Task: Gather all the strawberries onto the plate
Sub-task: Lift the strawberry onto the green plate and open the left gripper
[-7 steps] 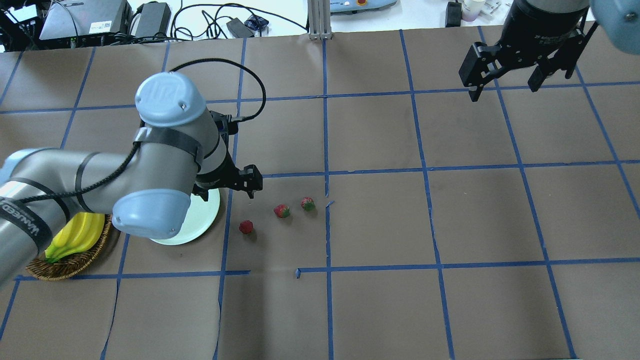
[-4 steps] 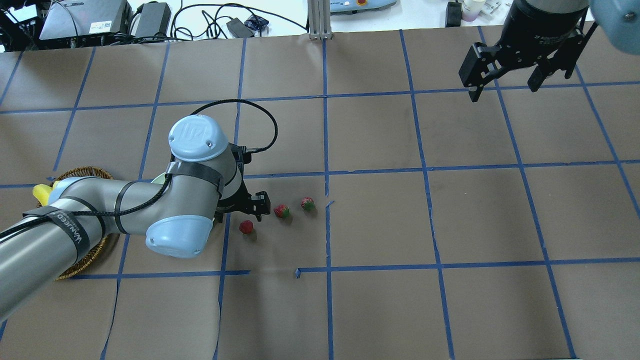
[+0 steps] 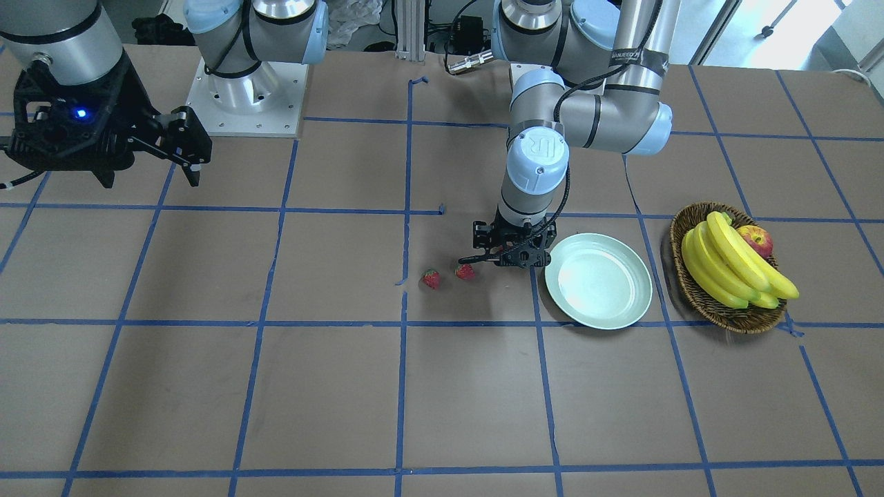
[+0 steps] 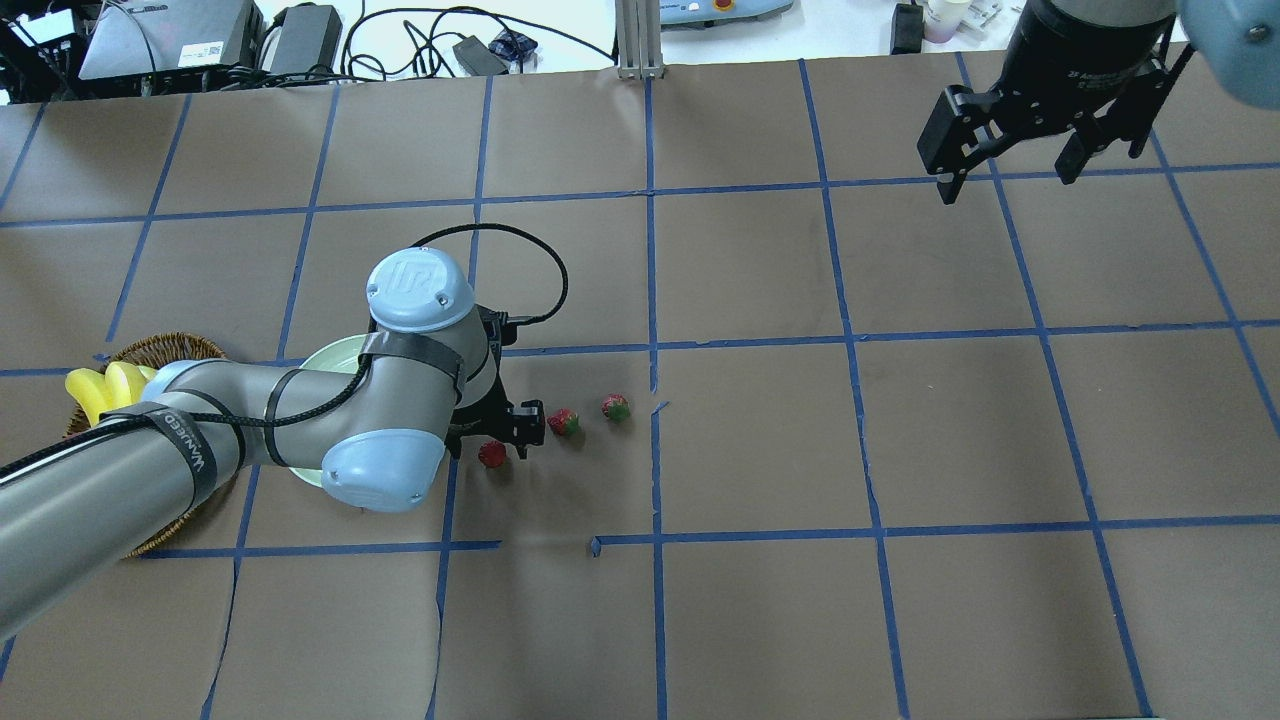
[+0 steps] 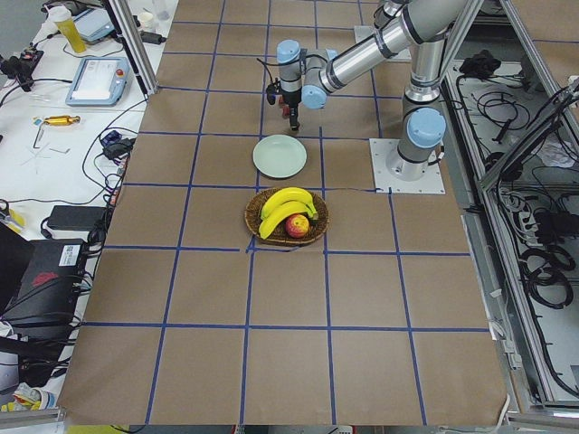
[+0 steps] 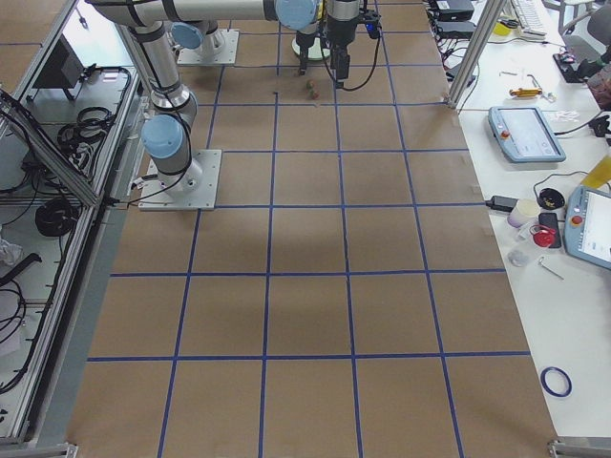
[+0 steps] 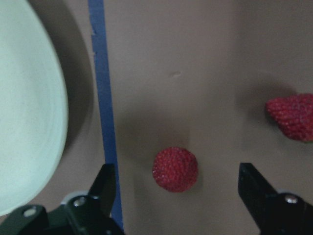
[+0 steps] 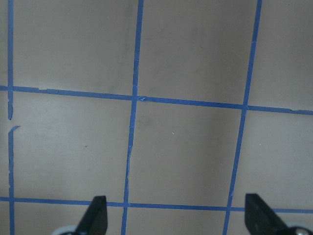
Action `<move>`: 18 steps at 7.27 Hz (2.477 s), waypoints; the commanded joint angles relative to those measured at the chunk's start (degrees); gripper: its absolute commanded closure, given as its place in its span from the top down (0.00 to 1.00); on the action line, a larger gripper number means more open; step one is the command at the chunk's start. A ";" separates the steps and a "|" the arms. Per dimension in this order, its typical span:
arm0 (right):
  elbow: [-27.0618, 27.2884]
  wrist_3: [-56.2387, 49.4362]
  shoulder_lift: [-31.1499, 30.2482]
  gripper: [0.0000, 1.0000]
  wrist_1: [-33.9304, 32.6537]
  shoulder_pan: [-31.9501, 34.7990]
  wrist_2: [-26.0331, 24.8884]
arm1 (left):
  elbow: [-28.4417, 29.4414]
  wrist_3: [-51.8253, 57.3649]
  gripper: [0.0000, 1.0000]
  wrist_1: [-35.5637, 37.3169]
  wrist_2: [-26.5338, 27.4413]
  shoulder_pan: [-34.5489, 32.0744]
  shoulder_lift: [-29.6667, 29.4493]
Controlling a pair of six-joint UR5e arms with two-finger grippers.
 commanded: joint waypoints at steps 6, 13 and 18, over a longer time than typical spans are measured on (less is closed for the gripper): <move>0.00 0.28 0.09 1.00 0.09 0.09 0.15 | 9.76 9.38 0.00 -14.71 4.79 6.29 2.55; 0.00 0.19 0.00 1.00 0.26 0.09 -0.02 | 5.39 12.31 1.00 -6.76 5.41 10.20 2.01; 0.00 0.28 -0.09 1.00 0.70 0.09 -0.02 | 8.48 -9.72 0.95 -1.52 -1.87 -5.07 -2.09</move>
